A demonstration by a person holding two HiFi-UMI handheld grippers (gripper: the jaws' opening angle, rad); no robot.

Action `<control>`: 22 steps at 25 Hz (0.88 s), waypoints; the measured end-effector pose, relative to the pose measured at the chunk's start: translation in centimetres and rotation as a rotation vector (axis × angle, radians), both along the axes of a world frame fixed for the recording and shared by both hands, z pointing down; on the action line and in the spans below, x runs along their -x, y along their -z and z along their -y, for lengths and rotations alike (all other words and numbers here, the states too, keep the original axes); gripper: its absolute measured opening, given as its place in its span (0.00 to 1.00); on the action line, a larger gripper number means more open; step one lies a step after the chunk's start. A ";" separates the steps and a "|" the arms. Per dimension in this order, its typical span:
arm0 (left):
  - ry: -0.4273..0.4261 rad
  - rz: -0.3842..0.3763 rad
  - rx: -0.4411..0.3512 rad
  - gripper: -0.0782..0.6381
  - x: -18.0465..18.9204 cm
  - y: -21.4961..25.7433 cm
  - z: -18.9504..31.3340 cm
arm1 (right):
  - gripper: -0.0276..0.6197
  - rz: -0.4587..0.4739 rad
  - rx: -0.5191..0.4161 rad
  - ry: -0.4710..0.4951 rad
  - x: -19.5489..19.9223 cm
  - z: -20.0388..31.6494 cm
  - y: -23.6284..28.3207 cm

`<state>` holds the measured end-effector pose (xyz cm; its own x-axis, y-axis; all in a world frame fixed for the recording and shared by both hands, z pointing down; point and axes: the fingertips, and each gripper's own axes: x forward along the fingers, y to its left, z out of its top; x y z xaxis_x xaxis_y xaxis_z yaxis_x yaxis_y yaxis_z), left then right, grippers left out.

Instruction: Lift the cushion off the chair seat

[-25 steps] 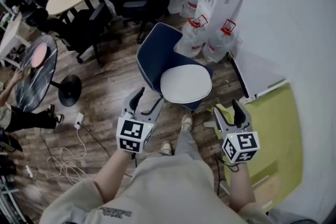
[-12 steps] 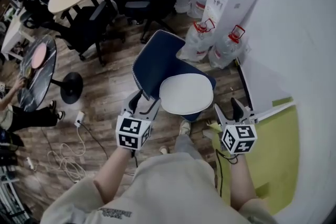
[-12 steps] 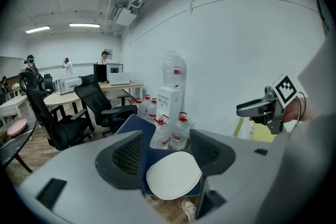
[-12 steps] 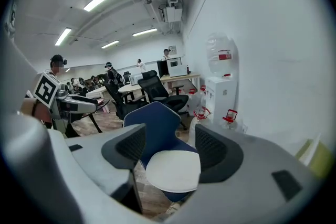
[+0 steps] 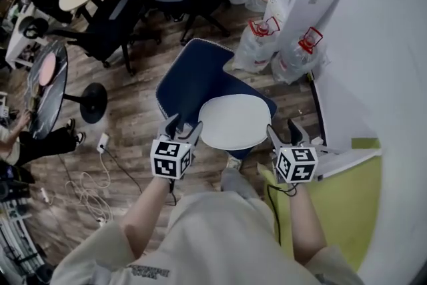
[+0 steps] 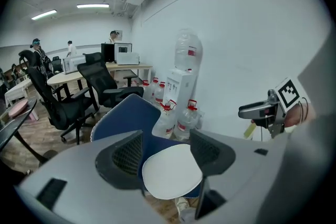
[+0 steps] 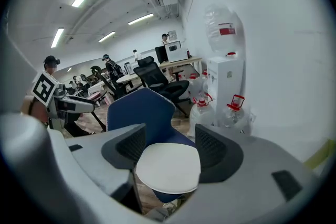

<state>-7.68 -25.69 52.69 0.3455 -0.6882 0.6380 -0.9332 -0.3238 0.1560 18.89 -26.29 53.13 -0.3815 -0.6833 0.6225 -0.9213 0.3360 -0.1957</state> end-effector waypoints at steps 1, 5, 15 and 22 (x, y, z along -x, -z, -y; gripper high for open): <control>0.012 0.003 0.015 0.49 -0.3 -0.9 0.7 | 0.49 0.004 0.015 0.004 -0.4 0.8 -1.0; 0.029 0.031 0.066 0.49 -1.5 -4.5 3.4 | 0.49 0.007 0.073 0.013 -2.0 3.8 -5.3; -0.008 0.082 0.211 0.52 -3.0 -14.7 5.3 | 0.49 0.019 0.216 0.009 -3.0 5.6 -15.2; -0.010 0.061 0.317 0.53 -2.2 -21.7 6.1 | 0.49 0.016 0.290 -0.023 -2.4 6.4 -21.8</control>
